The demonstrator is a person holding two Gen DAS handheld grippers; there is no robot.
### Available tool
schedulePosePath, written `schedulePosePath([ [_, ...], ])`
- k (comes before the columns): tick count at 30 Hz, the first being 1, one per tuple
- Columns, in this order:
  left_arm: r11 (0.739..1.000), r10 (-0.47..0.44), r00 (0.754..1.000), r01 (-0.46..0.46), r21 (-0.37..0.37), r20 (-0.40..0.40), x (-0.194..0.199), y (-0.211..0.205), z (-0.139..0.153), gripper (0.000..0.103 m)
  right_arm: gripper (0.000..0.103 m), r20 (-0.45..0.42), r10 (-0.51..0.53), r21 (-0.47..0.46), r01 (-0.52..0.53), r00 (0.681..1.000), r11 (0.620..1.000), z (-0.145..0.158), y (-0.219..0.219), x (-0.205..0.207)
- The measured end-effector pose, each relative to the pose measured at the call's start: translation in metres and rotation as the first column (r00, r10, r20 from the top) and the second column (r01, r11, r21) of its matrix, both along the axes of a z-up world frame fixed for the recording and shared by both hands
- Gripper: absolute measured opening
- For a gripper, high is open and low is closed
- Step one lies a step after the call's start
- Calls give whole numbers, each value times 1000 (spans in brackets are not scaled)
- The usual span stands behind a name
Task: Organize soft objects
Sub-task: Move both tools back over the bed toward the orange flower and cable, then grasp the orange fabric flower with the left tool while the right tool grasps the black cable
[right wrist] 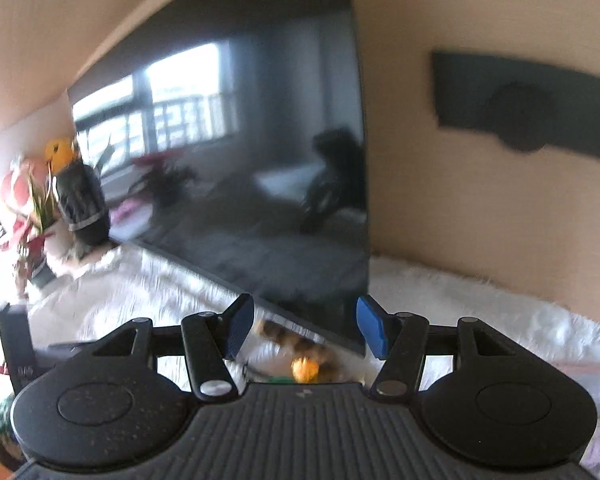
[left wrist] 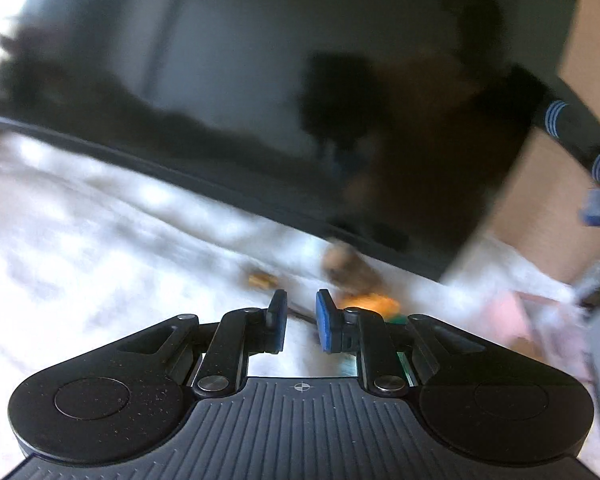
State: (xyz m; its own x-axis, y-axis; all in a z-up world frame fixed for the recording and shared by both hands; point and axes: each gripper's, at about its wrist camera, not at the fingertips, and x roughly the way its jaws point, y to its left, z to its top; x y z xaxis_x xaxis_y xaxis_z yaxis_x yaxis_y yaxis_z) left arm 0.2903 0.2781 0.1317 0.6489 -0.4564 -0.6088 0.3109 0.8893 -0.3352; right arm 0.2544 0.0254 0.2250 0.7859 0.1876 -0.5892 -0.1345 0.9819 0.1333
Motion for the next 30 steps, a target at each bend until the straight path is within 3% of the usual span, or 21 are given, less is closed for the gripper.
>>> schedulePosePath([
  [3, 993, -105, 993, 102, -51, -62, 9, -25, -15, 18, 57, -64, -1, -50, -2, 998, 999, -15, -2, 5],
  [5, 991, -132, 988, 129, -39, -78, 17, -45, -20, 18, 57, -108, -20, -91, 10, 994, 996, -24, -6, 7],
  [8, 989, -148, 983, 147, -21, -104, 38, -71, -25, 18, 57, -182, -48, -73, 36, 982, 997, -35, -21, 14],
  [17, 989, -52, 948, 93, 118, -314, 98, -134, -44, 21, 57, -220, -49, -17, 46, 974, 999, -61, -58, 29],
  [24, 950, 42, 926, 78, 302, -374, 122, -159, -66, 21, 57, -255, -40, 10, 44, 966, 999, -81, -85, 39],
  [27, 953, 56, 911, 73, 294, -408, 128, -162, -80, 21, 57, -262, -32, 9, 36, 964, 999, -89, -91, 46],
  [30, 971, 54, 896, 56, 234, -440, 136, -158, -88, 21, 57, -271, -18, 25, 26, 962, 999, -96, -94, 53],
])
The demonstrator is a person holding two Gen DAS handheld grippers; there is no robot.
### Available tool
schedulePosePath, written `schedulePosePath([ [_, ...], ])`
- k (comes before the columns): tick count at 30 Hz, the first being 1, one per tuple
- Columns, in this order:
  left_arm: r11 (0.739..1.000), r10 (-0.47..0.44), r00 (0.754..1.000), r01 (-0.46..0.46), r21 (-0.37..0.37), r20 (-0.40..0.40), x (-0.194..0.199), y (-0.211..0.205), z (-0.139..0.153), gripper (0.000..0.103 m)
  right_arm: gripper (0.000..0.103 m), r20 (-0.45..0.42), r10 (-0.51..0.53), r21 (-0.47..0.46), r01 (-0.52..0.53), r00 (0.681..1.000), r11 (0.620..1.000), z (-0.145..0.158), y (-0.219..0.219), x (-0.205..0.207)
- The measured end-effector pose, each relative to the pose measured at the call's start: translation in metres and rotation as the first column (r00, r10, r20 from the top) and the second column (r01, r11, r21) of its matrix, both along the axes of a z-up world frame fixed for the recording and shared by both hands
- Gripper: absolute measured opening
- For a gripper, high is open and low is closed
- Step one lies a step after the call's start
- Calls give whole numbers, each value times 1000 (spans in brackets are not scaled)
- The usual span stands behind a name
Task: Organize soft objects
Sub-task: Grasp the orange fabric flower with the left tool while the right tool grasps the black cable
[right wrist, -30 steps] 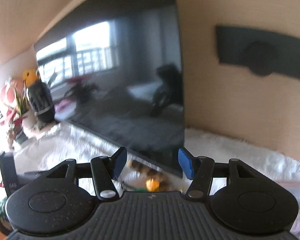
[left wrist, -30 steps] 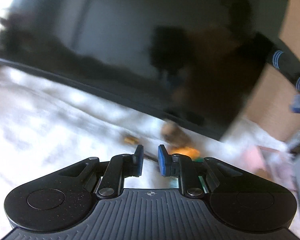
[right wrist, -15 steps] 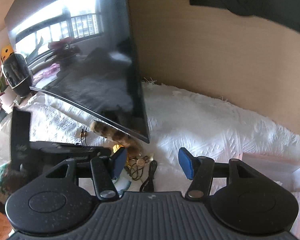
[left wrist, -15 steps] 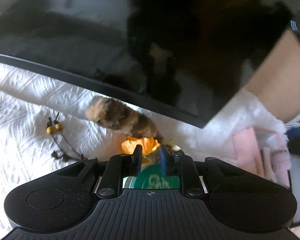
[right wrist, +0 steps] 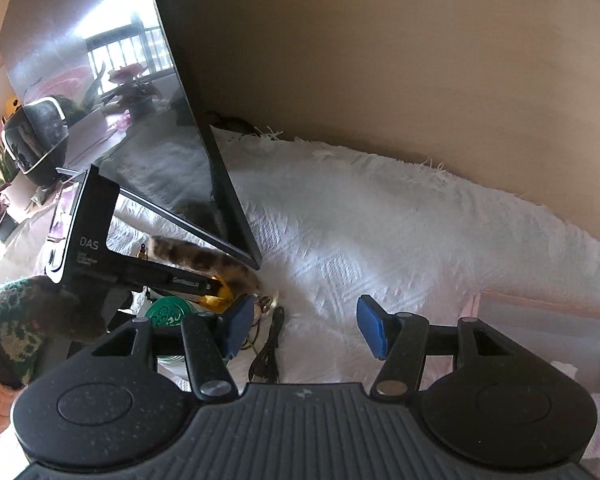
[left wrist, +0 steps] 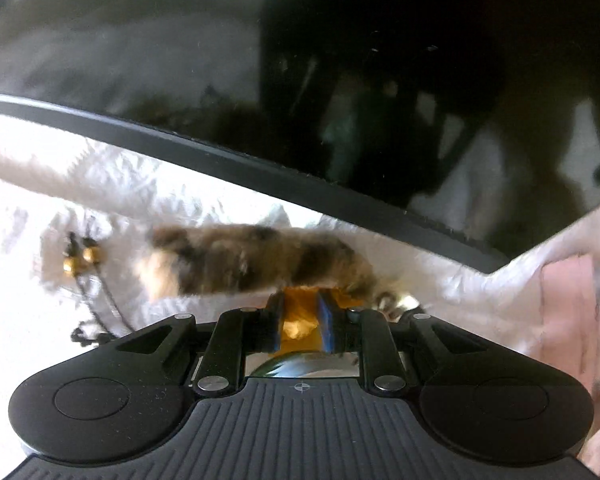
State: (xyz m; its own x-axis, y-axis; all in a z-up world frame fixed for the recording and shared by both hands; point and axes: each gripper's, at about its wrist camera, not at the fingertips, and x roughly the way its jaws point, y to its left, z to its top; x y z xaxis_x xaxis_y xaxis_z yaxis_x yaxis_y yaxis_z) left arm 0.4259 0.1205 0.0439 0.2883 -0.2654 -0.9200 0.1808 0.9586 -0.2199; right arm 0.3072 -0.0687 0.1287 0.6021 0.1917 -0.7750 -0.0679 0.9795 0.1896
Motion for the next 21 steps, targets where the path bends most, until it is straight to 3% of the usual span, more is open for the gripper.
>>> schedulePosePath([
  [3, 999, 16, 1000, -17, -41, -27, 6, 2, -6, 21, 57, -16, 8, 14, -8, 1000, 1000, -8, -2, 7],
  [7, 1000, -2, 999, 1, -18, -35, 12, -4, -15, 27, 57, -31, 15, 16, -15, 999, 1000, -15, -3, 11],
  [15, 999, -10, 999, 8, -32, -52, 19, -3, -18, 28, 57, -38, 19, -29, -20, 999, 999, -21, -9, 14],
  [18, 998, 28, 998, -32, -63, -55, 19, 8, -19, 25, 57, -49, 57, -78, -61, 997, 995, -20, -8, 17],
  [21, 991, 43, 999, -47, -127, -34, 14, 18, -17, 12, 57, -91, 122, -100, -131, 988, 986, -23, -5, 24],
])
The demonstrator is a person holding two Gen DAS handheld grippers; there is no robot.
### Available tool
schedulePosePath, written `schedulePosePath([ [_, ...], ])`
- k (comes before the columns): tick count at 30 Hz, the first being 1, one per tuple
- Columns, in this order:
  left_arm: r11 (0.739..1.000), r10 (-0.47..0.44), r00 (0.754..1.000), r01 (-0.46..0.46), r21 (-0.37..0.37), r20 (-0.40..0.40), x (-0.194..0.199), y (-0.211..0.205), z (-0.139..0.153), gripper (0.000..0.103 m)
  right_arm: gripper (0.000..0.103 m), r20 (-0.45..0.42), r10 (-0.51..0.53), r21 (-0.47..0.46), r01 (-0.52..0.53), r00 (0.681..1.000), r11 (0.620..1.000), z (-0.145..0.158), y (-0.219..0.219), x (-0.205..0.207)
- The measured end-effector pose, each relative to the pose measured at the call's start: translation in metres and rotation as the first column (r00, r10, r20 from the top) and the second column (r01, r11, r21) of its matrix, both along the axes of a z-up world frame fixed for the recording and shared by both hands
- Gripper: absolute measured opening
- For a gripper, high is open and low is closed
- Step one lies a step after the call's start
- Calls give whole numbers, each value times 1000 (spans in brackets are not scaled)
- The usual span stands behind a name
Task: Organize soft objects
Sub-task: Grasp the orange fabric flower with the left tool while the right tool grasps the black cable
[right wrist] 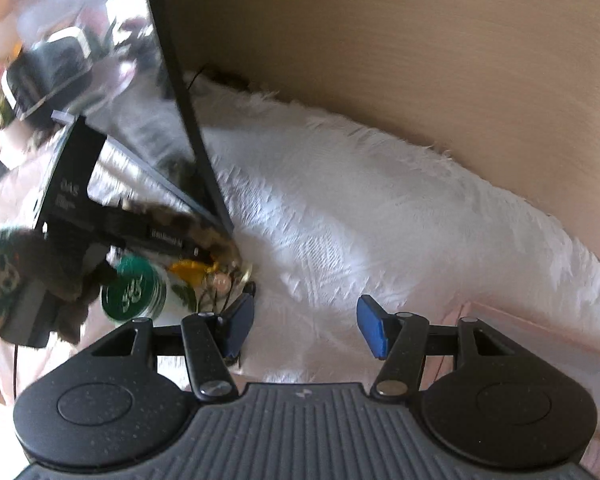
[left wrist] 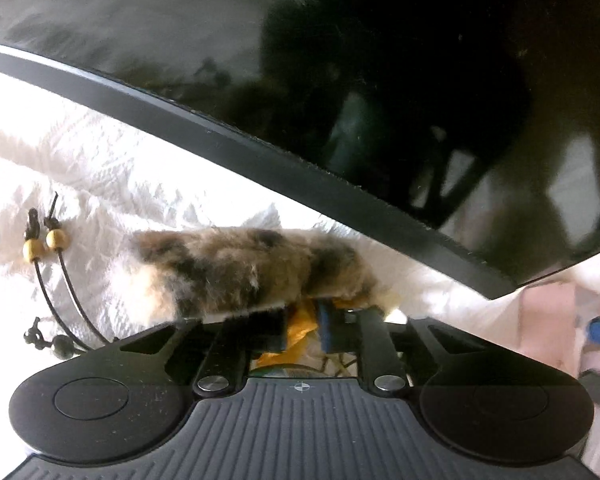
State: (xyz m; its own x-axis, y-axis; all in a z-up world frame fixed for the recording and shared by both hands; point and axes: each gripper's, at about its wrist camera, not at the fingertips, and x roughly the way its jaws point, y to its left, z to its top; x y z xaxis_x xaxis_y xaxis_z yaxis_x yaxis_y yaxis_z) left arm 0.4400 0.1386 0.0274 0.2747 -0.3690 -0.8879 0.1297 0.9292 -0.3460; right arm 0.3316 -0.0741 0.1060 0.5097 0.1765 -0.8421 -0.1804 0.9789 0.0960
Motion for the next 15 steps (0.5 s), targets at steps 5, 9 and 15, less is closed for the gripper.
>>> schedulePosePath([
  [5, 984, 33, 998, -23, -176, 54, -14, 32, 19, 8, 57, -78, 132, 6, -132, 988, 991, -9, 12, 16],
  [9, 968, 85, 992, -59, -244, 95, -28, 60, 36, 8, 57, -139, 202, 22, -201, 970, 979, -17, 26, 35],
  [15, 941, 177, 965, -107, -322, 195, -60, 98, 64, 7, 31, -331, 113, 63, -98, 937, 993, -50, 49, 80],
])
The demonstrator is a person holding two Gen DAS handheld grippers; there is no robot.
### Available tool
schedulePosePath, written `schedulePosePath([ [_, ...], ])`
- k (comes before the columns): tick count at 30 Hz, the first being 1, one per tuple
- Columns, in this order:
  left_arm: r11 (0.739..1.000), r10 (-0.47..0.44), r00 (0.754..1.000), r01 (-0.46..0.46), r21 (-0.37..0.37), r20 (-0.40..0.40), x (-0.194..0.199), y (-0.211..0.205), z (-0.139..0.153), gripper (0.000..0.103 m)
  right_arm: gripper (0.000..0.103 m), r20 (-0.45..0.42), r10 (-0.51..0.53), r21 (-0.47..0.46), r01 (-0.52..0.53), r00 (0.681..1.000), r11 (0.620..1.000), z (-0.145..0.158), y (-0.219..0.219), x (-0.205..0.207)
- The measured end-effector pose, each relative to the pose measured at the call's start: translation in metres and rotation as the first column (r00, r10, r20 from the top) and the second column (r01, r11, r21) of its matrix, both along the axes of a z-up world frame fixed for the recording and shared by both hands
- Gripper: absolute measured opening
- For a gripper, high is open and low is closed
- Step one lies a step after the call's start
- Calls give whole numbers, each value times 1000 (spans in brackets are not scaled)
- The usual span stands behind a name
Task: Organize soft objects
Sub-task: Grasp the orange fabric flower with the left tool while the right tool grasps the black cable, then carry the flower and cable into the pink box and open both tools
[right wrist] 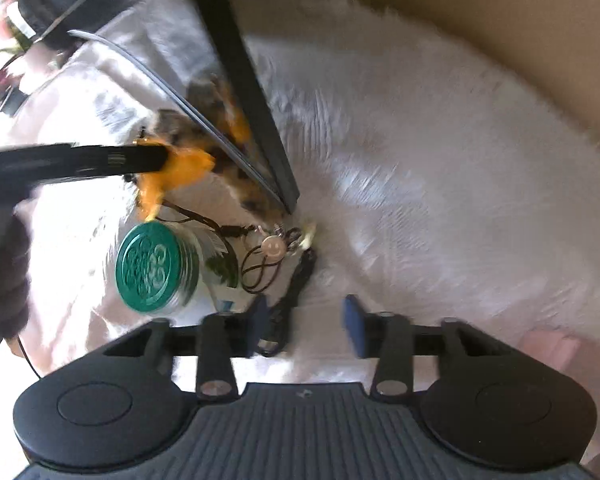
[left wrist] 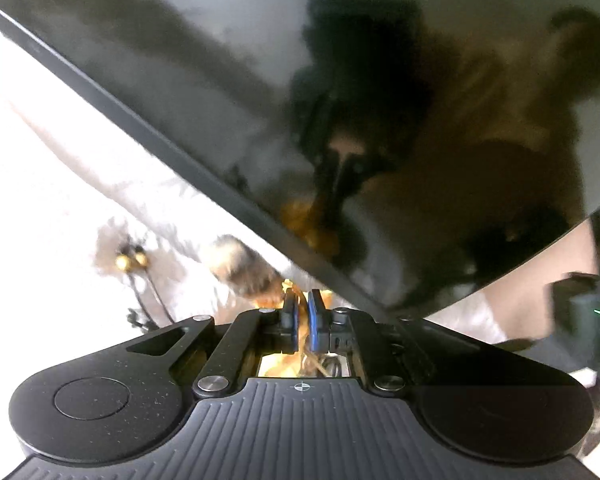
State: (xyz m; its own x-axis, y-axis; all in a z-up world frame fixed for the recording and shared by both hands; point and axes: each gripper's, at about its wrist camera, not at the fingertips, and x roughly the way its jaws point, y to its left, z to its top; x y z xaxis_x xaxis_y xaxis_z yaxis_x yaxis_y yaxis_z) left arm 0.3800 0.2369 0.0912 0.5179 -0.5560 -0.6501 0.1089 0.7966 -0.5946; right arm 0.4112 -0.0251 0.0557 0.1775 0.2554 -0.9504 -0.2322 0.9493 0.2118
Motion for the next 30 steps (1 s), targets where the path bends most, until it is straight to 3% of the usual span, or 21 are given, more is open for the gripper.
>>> schedulePosePath([
  [3, 1000, 29, 998, -28, -9, 62, -14, 15, 11, 7, 31, -57, -86, 23, 88, 995, 996, -13, 5, 13],
  [9, 999, 41, 994, -39, -26, 98, -36, 31, 19, 7, 31, -144, -235, -1, 237, 961, 971, -40, 14, 23],
  [13, 998, 48, 992, -42, -56, 115, -50, 40, 24, 7, 25, -137, -264, -53, 259, 955, 965, -48, 23, 21],
  [15, 997, 49, 991, -41, -66, 122, -59, 46, 28, 7, 16, -150, -265, -76, 256, 952, 964, -54, 26, 18],
  [18, 998, 50, 990, -43, -54, 130, -70, 56, 35, 7, 13, -134, -269, -79, 260, 954, 962, -53, 32, 12],
  [21, 999, 41, 989, -38, -28, 145, -80, 64, 45, 7, 13, -82, -253, -54, 249, 964, 967, -31, 31, -2],
  [25, 1000, 4, 982, -9, 28, 187, -90, 63, 66, 7, 13, 50, -218, -16, 219, 975, 976, 26, 29, -37],
  [30, 994, -79, 968, 60, 89, 237, -104, 40, 102, 7, 13, 200, -230, 92, 216, 952, 972, 104, 13, -82],
])
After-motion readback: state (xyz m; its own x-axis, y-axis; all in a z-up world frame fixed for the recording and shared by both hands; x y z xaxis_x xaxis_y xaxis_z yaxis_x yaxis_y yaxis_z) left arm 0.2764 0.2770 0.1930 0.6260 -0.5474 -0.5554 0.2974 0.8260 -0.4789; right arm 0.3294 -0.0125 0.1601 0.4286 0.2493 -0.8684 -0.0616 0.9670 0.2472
